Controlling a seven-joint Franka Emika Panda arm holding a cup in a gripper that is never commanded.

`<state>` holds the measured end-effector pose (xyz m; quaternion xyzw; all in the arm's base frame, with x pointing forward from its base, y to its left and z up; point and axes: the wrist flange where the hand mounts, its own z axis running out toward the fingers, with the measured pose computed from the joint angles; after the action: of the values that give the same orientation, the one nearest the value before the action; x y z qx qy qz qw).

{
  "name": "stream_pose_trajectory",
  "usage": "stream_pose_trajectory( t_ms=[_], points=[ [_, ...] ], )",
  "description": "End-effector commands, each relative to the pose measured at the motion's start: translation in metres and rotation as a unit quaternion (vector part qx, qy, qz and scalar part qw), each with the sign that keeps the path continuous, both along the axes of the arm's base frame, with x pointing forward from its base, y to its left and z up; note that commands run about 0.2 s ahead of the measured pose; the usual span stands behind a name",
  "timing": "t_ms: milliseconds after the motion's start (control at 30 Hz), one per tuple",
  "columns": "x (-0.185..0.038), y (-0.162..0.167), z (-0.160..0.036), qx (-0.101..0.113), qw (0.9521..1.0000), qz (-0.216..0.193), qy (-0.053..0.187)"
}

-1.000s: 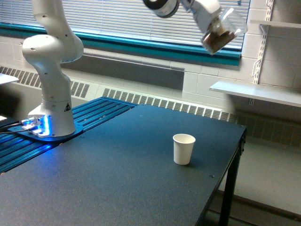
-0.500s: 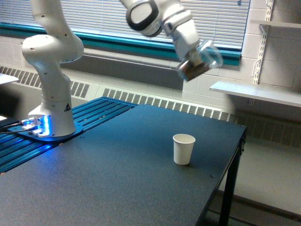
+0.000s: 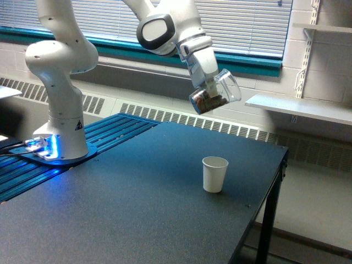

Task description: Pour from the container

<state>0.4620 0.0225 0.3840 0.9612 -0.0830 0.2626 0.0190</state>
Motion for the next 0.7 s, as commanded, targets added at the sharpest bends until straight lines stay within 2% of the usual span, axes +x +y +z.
stream_pose_trajectory(
  t_ms=[33,700],
  points=[
    [-0.004,-0.004,-0.014,-0.002,1.0,-0.003,0.009],
    [-0.016,-0.01,-0.05,-0.03,0.9982,-0.01,0.051]
  ],
)
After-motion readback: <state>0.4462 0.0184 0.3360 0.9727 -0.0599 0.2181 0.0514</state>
